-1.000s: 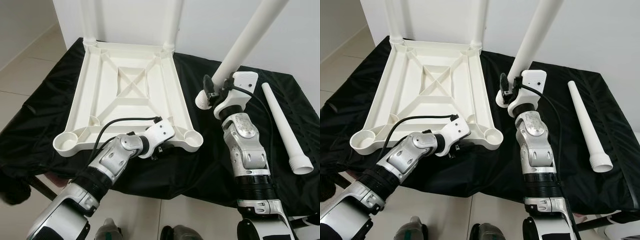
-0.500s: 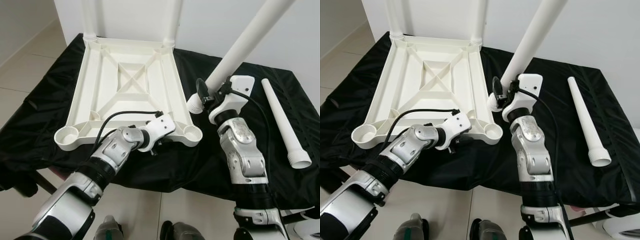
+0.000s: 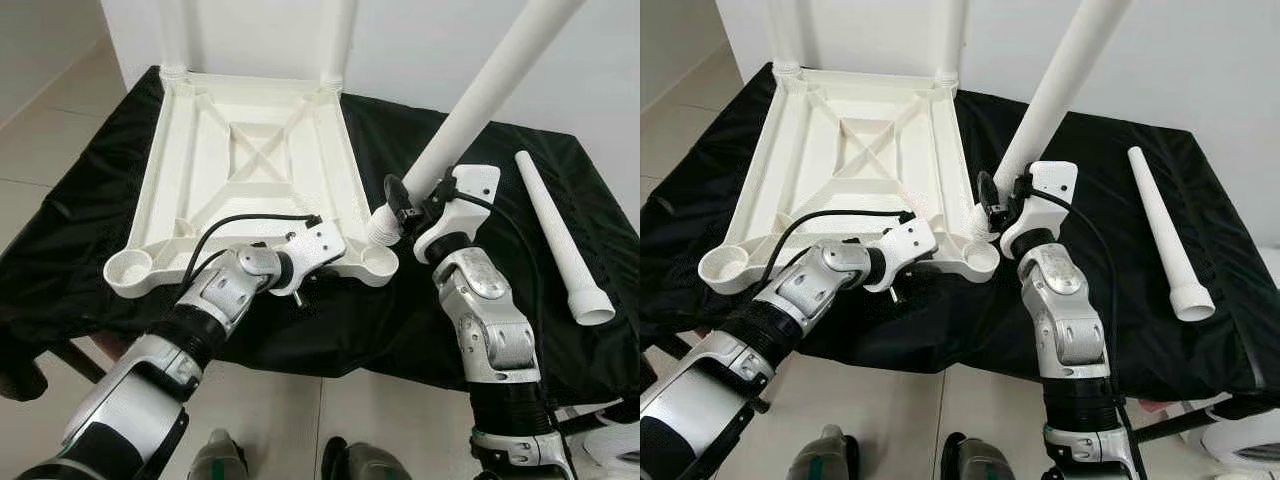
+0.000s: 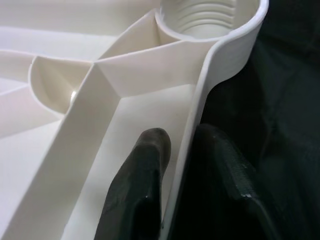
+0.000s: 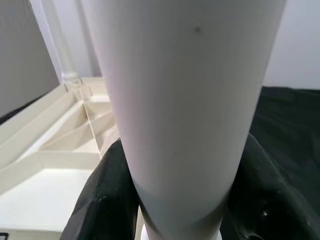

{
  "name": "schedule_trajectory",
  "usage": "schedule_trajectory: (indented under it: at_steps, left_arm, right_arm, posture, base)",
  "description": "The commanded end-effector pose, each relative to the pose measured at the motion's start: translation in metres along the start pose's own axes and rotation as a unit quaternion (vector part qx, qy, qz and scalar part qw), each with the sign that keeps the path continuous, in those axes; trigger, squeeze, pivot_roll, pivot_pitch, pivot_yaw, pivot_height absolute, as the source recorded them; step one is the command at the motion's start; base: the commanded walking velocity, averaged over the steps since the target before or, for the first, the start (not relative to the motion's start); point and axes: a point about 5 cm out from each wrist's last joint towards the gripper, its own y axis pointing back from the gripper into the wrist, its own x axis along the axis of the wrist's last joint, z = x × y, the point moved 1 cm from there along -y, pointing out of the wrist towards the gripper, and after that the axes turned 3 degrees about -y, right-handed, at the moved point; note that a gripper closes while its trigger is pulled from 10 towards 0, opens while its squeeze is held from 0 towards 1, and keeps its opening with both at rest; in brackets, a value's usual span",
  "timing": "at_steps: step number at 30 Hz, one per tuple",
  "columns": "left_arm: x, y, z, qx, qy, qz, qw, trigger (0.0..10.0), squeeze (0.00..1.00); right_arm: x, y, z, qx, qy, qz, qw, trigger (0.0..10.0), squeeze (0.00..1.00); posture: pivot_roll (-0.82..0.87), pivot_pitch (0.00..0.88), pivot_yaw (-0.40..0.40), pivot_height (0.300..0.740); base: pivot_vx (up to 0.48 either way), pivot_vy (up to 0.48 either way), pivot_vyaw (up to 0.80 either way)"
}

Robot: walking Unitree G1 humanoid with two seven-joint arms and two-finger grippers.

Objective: Building children table

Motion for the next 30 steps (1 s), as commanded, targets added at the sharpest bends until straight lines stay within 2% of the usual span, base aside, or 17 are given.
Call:
schedule_trajectory:
  at_steps: [1, 11, 19, 30]
  left_arm:
    - [0.013, 0.005, -0.019, 0.047, -0.025, 0.011, 0.999, 10.0, 0.0]
    - [0.019, 0.004, -0.017, 0.06, -0.028, 0.022, 0.998, 10.0, 0.0]
    - [0.023, 0.0, -0.008, 0.052, -0.034, 0.029, 0.998, 10.0, 0.0]
    - [0.025, 0.0, -0.009, 0.058, -0.041, 0.028, 0.997, 10.0, 0.0]
  right_arm:
    - [0.004, 0.002, 0.003, 0.006, 0.006, -0.002, 1.0, 10.0, 0.0]
    - [0.004, 0.004, 0.009, 0.027, 0.017, -0.031, 0.999, 10.0, 0.0]
    - [-0.003, 0.01, 0.006, 0.069, 0.007, -0.055, 0.996, 10.0, 0.0]
    - [-0.007, 0.012, 0.008, 0.086, -0.009, -0.079, 0.993, 10.0, 0.0]
  posture:
    - [0.05, 0.019, -0.076, 0.74]
    - [0.04, 0.024, -0.08, 0.74]
    - [0.05, 0.033, -0.085, 0.74]
    - [0.05, 0.032, -0.093, 0.74]
  base:
    - [0.0, 0.0, 0.0]
    - [0.0, 0.0, 0.0]
    - [0.0, 0.0, 0.0]
    - [0.0, 0.0, 0.0]
